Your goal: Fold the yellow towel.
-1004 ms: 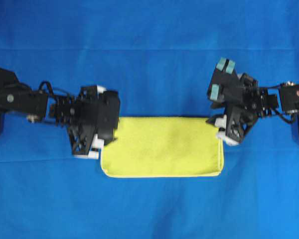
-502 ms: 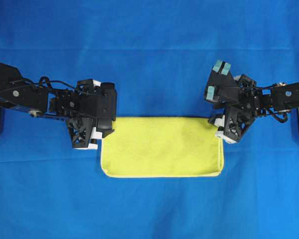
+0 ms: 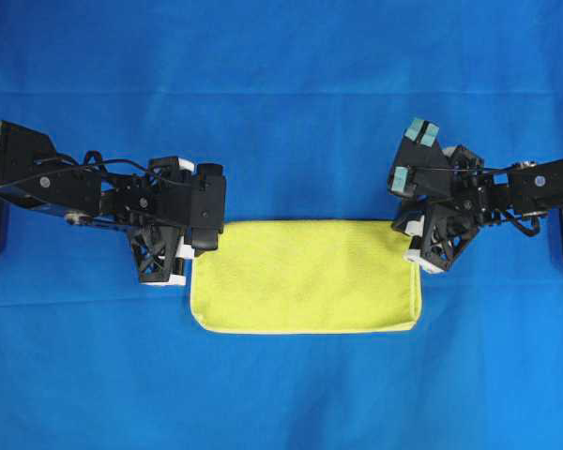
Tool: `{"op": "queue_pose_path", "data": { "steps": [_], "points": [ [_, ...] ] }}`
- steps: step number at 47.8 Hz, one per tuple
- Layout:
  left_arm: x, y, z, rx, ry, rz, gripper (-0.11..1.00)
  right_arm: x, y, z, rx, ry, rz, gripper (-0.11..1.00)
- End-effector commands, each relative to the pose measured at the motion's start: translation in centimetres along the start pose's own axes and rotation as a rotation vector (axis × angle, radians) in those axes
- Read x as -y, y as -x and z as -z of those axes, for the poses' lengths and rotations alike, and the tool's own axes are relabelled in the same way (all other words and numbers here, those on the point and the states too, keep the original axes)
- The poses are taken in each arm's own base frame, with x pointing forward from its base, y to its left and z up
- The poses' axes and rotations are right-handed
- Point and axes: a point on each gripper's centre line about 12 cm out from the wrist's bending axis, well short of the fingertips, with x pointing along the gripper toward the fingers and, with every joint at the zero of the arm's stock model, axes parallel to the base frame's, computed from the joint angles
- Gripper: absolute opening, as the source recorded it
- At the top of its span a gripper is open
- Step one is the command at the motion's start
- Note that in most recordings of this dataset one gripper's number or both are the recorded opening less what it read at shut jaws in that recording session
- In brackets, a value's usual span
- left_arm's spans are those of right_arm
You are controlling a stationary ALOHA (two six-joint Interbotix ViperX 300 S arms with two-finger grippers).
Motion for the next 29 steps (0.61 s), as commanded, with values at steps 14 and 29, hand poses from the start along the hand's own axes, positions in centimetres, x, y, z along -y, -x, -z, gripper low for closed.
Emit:
{"op": "queue_pose_path", "data": {
  "steps": [14, 29],
  "points": [
    [0.4, 0.5, -1.6, -0.047, 0.001, 0.011, 0.04, -1.4, 0.7, -0.2, 0.023, 0.029, -0.032, 0.01],
    [0.4, 4.1, -5.7, -0.023, 0.001, 0.016, 0.04, -1.7, 4.6, -2.1, 0.101, 0.021, -0.045, 0.01]
  ]
}}
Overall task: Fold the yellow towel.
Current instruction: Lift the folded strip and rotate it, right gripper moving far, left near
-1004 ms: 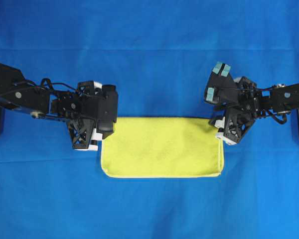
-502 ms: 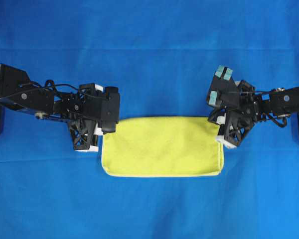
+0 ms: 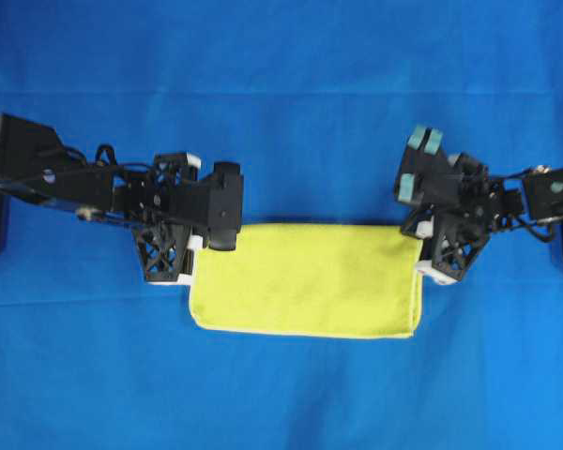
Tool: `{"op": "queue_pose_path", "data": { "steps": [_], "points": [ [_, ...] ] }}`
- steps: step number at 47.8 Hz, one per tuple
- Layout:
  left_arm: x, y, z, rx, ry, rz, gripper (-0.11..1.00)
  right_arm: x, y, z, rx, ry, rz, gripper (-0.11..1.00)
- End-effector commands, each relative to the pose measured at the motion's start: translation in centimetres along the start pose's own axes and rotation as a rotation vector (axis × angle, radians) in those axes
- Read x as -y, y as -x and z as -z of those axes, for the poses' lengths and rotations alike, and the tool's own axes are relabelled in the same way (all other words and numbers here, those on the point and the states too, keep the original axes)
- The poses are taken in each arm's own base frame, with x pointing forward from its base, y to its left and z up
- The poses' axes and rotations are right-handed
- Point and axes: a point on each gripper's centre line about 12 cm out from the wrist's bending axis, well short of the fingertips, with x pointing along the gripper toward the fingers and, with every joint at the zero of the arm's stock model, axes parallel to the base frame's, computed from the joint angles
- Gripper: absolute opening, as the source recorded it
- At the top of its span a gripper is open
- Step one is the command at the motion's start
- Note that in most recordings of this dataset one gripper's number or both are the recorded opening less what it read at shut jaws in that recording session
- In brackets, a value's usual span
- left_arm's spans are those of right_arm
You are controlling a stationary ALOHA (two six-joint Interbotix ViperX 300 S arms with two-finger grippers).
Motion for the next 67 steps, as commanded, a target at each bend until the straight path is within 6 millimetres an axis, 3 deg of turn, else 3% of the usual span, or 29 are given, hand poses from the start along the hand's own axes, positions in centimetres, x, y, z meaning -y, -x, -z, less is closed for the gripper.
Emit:
{"op": "queue_pose_path", "data": {
  "steps": [1, 17, 24, 36, 43, 58, 67],
  "points": [
    [0.1, 2.7, -2.5, 0.057, 0.001, 0.002, 0.04, -0.5, 2.1, -1.7, 0.057, -0.004, -0.016, 0.01],
    [0.2, 8.7, -5.2, 0.132, -0.005, 0.005, 0.04, -0.6, 8.8, -4.3, 0.134, -0.004, 0.012, 0.01],
    [0.1, 11.2, -6.1, 0.189, -0.011, 0.003, 0.04, -0.5, 10.8, -4.7, 0.166, -0.008, 0.011, 0.01],
    [0.1, 11.5, -5.5, 0.193, 0.0, 0.004, 0.04, 0.2, 10.9, -5.3, 0.192, -0.003, 0.041, 0.01],
    [0.7, 11.6, -5.6, 0.224, 0.013, 0.018, 0.04, 2.4, 10.7, -6.3, 0.212, -0.044, 0.103, 0.01],
    [4.8, 10.6, -6.9, 0.375, -0.039, 0.1, 0.04, 7.4, 10.2, -9.3, 0.285, -0.12, 0.226, 0.01],
    [6.6, 9.4, -8.6, 0.479, -0.085, 0.128, 0.04, 9.0, 9.5, -12.0, 0.344, -0.118, 0.248, 0.01]
  ]
}}
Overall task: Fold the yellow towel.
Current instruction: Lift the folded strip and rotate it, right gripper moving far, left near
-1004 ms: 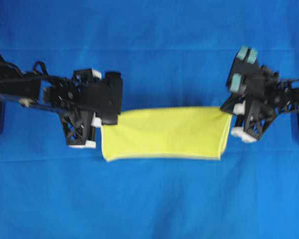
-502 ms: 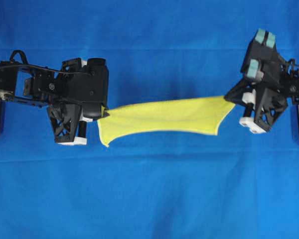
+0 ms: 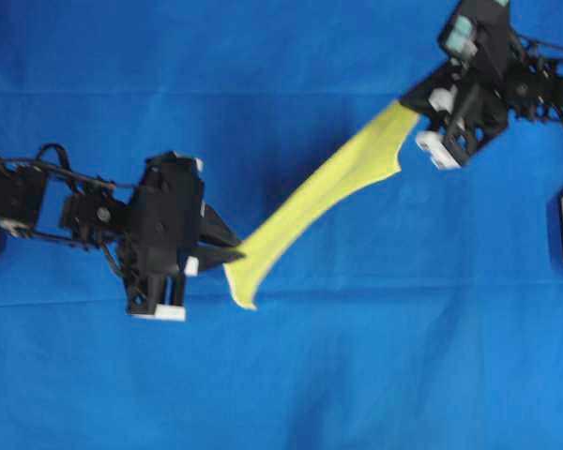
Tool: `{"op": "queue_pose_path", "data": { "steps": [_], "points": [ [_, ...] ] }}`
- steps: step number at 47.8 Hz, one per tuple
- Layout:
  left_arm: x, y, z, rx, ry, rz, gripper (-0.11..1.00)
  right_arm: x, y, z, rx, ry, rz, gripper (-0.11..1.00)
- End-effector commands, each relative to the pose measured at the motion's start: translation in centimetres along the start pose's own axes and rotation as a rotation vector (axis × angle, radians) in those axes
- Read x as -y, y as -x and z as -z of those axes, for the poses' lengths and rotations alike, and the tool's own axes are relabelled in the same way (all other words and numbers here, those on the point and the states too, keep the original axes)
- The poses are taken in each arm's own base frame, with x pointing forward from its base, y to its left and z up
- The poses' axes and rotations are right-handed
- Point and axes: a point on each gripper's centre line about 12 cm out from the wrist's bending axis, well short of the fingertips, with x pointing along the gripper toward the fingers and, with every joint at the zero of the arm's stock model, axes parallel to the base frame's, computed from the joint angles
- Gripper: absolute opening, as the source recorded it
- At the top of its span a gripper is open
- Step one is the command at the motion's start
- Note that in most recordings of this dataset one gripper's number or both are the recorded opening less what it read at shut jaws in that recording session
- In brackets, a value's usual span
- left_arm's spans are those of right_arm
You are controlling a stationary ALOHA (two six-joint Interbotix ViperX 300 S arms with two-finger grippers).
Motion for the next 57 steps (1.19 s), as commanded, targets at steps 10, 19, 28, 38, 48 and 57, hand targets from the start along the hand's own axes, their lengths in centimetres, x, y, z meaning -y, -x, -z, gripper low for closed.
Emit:
{"op": "queue_pose_path", "data": {
  "steps": [10, 19, 28, 38, 48, 57],
  "points": [
    [2.3, -2.5, -2.7, 0.142, -0.122, 0.042, 0.04, 1.3, -2.5, -4.8, 0.095, 0.016, 0.038, 0.01],
    [3.1, -4.2, -4.0, 0.187, -0.21, 0.047, 0.04, 1.0, -3.8, -6.9, 0.123, 0.038, 0.039, 0.01],
    [3.3, -4.9, -4.6, 0.197, -0.229, 0.047, 0.04, 0.8, -4.3, -7.9, 0.149, 0.042, 0.029, 0.01],
    [3.2, -5.0, -4.6, 0.194, -0.23, 0.046, 0.04, 0.9, -4.3, -8.0, 0.159, 0.039, 0.026, 0.01],
    [3.2, -6.4, -5.3, 0.209, -0.233, 0.042, 0.04, 1.8, -3.5, -6.6, 0.136, 0.03, 0.047, 0.01],
    [3.2, -10.0, -6.7, 0.247, -0.27, 0.028, 0.04, 3.2, -1.0, -4.0, 0.137, 0.008, 0.066, 0.01]
  ]
}}
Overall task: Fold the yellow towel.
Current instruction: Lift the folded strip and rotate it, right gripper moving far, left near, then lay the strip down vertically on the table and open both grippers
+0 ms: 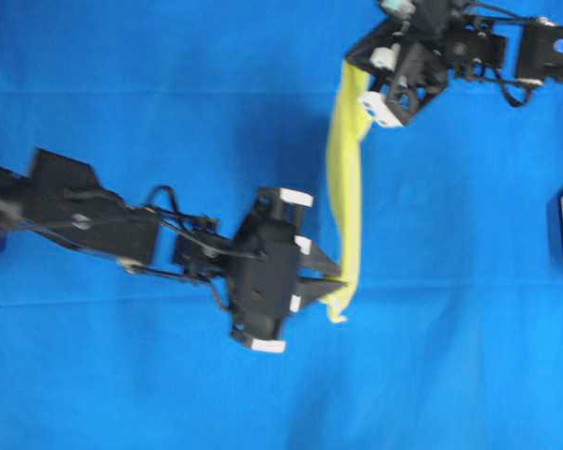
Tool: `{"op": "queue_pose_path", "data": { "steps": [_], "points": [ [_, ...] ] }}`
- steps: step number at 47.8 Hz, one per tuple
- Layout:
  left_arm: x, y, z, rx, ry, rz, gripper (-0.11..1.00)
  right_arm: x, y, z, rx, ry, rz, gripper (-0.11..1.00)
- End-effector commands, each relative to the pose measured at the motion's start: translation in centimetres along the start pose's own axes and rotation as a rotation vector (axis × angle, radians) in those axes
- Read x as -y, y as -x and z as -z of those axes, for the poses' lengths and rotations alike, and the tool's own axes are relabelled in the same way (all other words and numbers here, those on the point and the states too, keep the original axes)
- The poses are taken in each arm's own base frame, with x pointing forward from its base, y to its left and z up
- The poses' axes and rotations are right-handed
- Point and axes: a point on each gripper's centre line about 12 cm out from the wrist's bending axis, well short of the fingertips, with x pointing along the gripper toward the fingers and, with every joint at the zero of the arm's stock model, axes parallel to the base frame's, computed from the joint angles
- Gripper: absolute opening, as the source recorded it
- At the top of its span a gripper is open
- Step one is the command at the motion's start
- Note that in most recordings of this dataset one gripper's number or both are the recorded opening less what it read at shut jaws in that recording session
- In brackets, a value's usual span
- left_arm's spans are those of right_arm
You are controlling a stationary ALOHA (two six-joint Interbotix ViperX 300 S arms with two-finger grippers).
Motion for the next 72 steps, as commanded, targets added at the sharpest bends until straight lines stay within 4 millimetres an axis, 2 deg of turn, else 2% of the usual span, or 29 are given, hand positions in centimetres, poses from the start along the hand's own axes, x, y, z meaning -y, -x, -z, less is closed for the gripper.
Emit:
{"op": "queue_pose_path", "data": {
  "steps": [1, 6, 11, 16, 21, 27, 33, 40, 49, 58, 72],
  "points": [
    [1.2, -1.2, -2.9, 0.085, -0.022, 0.015, 0.04, 2.2, 2.1, -0.1, 0.043, -0.035, 0.044, 0.01],
    [0.6, -3.7, -3.0, 0.09, -0.019, 0.002, 0.04, 2.7, 3.7, 1.4, 0.028, -0.039, 0.061, 0.01],
    [0.0, -5.5, -3.1, 0.093, -0.018, -0.011, 0.04, 3.1, 4.5, 2.7, -0.006, -0.04, 0.082, 0.01],
    [-0.4, -6.8, -2.7, 0.089, -0.016, -0.017, 0.04, 3.2, 4.2, 3.9, -0.042, -0.034, 0.09, 0.01],
    [-0.4, -7.1, -2.2, 0.078, -0.011, -0.016, 0.04, 3.0, 3.2, 4.3, -0.059, -0.03, 0.083, 0.01],
    [-0.2, -6.7, -1.5, 0.062, 0.036, -0.011, 0.04, 2.4, 1.3, 3.8, -0.043, -0.02, 0.046, 0.01],
    [0.3, -5.7, 0.7, 0.008, 0.085, 0.0, 0.04, 1.6, -1.1, 3.1, -0.017, -0.014, 0.0, 0.01],
    [1.3, -3.8, 3.0, -0.028, 0.144, 0.014, 0.04, 0.5, -4.3, 1.7, 0.01, -0.006, -0.046, 0.01],
    [2.4, -0.6, 6.5, -0.034, 0.261, 0.018, 0.04, -1.0, -7.5, 0.4, 0.026, 0.006, -0.083, 0.01],
    [3.4, 1.8, 8.6, -0.031, 0.291, 0.029, 0.04, -1.7, -9.1, -0.2, 0.023, 0.013, -0.093, 0.01],
    [3.2, 1.9, 8.8, -0.031, 0.285, 0.025, 0.04, -2.5, -9.1, -0.2, 0.026, 0.032, -0.109, 0.01]
  ]
}}
